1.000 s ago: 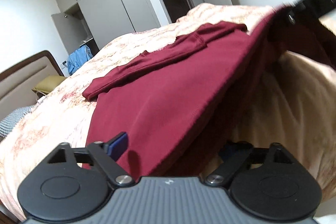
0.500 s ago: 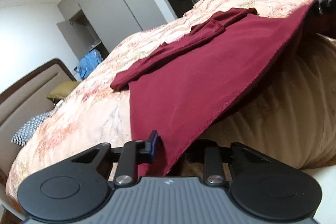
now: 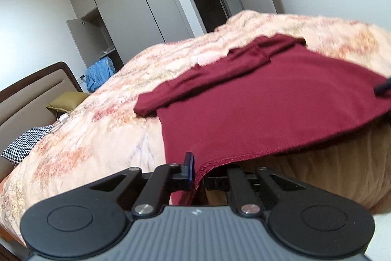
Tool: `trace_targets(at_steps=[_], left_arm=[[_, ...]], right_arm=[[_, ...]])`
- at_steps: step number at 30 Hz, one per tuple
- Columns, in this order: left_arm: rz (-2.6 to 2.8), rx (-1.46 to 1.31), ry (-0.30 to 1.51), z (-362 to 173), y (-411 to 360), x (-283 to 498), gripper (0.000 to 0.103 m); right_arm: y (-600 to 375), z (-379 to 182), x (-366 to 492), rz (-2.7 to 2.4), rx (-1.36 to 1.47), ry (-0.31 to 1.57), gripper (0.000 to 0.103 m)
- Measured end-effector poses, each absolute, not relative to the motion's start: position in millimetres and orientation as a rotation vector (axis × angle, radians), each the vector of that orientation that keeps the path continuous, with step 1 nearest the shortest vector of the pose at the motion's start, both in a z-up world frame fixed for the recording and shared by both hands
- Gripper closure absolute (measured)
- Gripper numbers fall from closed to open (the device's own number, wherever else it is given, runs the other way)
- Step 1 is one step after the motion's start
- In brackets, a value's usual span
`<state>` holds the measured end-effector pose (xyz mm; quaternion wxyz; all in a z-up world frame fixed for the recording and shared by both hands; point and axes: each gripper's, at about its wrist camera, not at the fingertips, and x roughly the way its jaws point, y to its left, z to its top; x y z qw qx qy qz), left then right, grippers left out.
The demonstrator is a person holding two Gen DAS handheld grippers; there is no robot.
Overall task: Fold small clothes
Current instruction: 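Lift the hem with both tools and fold it over toward the collar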
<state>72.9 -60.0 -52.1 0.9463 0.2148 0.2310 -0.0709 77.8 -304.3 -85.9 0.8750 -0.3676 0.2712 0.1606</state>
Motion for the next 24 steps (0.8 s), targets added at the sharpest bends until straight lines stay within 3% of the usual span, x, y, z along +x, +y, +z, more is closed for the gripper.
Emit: trace_targets(at_steps=[3, 4, 5, 7, 15, 24], left_arm=[[-0.148, 0.450, 0.440, -44, -60, 72, 0.096], [-0.149, 0.458, 0.431, -43, -60, 70, 0.097], [-0.151, 0.464, 0.421, -41, -60, 68, 0.097], [-0.156, 0.464, 0.395, -38, -61, 61, 0.098], [-0.160, 0.438, 0.319, -18, -65, 34, 0.099], [-0.217, 0.428, 0.305, 17, -62, -25, 0.099]], right_arm=[[-306, -88, 75, 0.320, -0.782, 0.560, 0.064], [-306, -88, 74, 0.307, -0.794, 0.551, 0.082], [-306, -88, 71, 0.287, -0.812, 0.539, 0.091], [-308, -87, 68, 0.254, -0.822, 0.517, 0.099], [-326, -43, 42, 0.166, -0.712, 0.359, 0.100], [-355, 20, -6, 0.270, -0.513, 0.398, 0.100]])
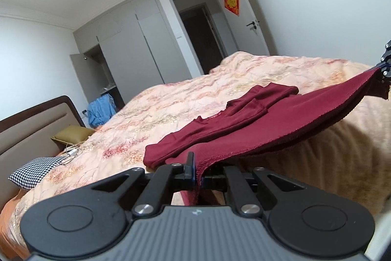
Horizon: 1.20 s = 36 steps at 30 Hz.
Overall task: Fold small clothes
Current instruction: 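Lift the hem with both tools and fold it over toward the collar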
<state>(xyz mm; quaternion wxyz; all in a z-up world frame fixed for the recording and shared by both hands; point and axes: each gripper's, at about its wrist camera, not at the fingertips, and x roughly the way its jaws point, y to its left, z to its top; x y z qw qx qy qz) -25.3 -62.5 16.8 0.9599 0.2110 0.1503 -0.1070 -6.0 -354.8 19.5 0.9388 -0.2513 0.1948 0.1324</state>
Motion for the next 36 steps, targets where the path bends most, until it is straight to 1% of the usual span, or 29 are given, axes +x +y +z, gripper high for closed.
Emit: trace_targets(at_steps=[3, 7, 12, 15, 19, 23, 26, 30, 36], left_arm=[[-0.284, 0.371, 0.354, 32, -53, -49, 0.099], [-0.328, 0.387, 0.407, 38, -52, -61, 0.099], [-0.340, 0.384, 0.419, 47, -61, -46, 0.098], [-0.370, 0.314, 0.452, 64, -57, -22, 0.098], [-0.410, 0.270, 0.483, 85, -48, 29, 0.098], [-0.421, 0.344, 0.468, 102, -45, 90, 0.098], [-0.405, 0.454, 0.465, 108, -50, 143, 0.098], [-0.379, 0.546, 0.517, 93, -57, 220, 0.098], [-0.397, 0.439, 0.667, 45, -44, 326, 0.098]], right_arm=[[-376, 42, -24, 0.347, -0.397, 0.463, 0.100], [-394, 57, -34, 0.380, -0.309, 0.516, 0.100], [-391, 60, -16, 0.363, -0.300, 0.526, 0.100], [-397, 70, -6, 0.355, -0.298, 0.479, 0.100], [-397, 82, 47, 0.360, -0.359, 0.382, 0.100], [-392, 89, 122, 0.370, -0.443, 0.350, 0.100], [-388, 93, 182, 0.380, -0.473, 0.352, 0.100], [-378, 93, 259, 0.376, -0.512, 0.371, 0.099], [-360, 60, 365, 0.370, -0.517, 0.502, 0.099]])
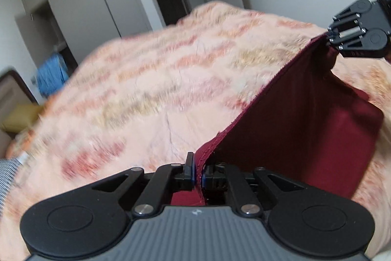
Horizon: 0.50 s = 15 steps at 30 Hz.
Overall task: Fold small clothes
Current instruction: 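Lift the hem with both tools and fold it over toward the collar, then open both tools to lay the folded hem on the collar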
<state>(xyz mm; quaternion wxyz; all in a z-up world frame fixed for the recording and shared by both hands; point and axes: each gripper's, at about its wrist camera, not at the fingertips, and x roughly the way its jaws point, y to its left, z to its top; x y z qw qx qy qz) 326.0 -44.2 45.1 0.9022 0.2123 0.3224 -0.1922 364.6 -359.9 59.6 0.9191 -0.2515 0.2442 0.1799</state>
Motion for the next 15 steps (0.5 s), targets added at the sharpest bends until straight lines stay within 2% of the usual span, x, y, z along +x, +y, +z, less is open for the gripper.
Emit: trace_targets(at_steps=[8, 11, 12, 14, 15], left_arm=[[-0.466, 0.311, 0.798, -19, -13, 386, 0.098], [-0.477, 0.280, 0.812, -31, -7, 395, 0.095], [-0.475, 0.265, 0.815, -33, -5, 395, 0.091], [-0.482, 0.220, 0.828, -34, -2, 394, 0.070], [-0.486, 0.189, 0.829, -33, 1, 392, 0.043]], right_arm=[[-346, 4, 419, 0.386, -0.483, 0.663, 0.099], [-345, -7, 420, 0.388, -0.496, 0.681, 0.092], [-346, -9, 421, 0.385, -0.497, 0.687, 0.087], [-350, -13, 423, 0.385, -0.482, 0.694, 0.080], [-353, -13, 423, 0.386, -0.465, 0.698, 0.068]])
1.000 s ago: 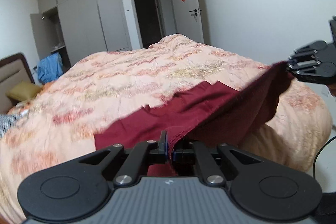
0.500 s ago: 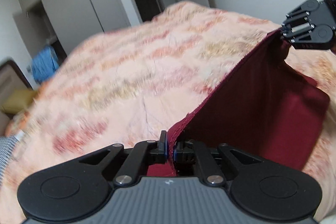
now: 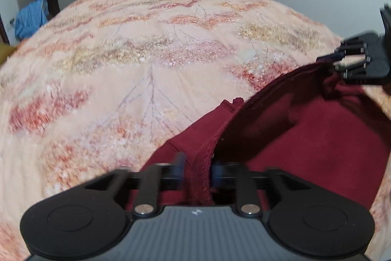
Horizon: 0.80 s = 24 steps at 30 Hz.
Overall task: Fold small clothes
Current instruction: 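Open both tools to lay the folded hem on the collar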
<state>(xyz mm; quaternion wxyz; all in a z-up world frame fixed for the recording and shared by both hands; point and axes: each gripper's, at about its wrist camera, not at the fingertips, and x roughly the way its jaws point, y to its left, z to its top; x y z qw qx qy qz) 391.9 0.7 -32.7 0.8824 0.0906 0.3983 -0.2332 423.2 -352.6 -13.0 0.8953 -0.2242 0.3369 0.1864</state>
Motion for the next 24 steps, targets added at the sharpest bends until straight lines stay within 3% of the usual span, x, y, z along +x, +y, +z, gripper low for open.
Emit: trace_targets(at_steps=[1, 2, 3, 4, 9, 16, 24], left_arm=[[-0.488, 0.158, 0.827, -32, 4, 391, 0.025], [-0.491, 0.131, 0.820, -31, 8, 389, 0.022], [-0.496, 0.109, 0.815, -30, 12, 386, 0.020], [-0.497, 0.088, 0.812, -30, 17, 383, 0.016], [-0.432, 0.001, 0.780, -28, 30, 351, 0.008], [-0.328, 0.054, 0.750, -54, 11, 300, 0.007], [-0.096, 0.053, 0.685, -61, 16, 308, 0.007]], right_arm=[[-356, -13, 423, 0.386, -0.443, 0.701, 0.049], [-360, -12, 422, 0.391, -0.417, 0.702, 0.040], [-364, -10, 420, 0.406, -0.384, 0.701, 0.023], [-368, -8, 418, 0.426, -0.347, 0.697, 0.014], [-383, -4, 392, 0.430, -0.224, 0.655, 0.002], [-377, -31, 345, 0.394, -0.319, 0.651, 0.001], [-395, -42, 364, 0.152, -0.221, 0.573, 0.001]])
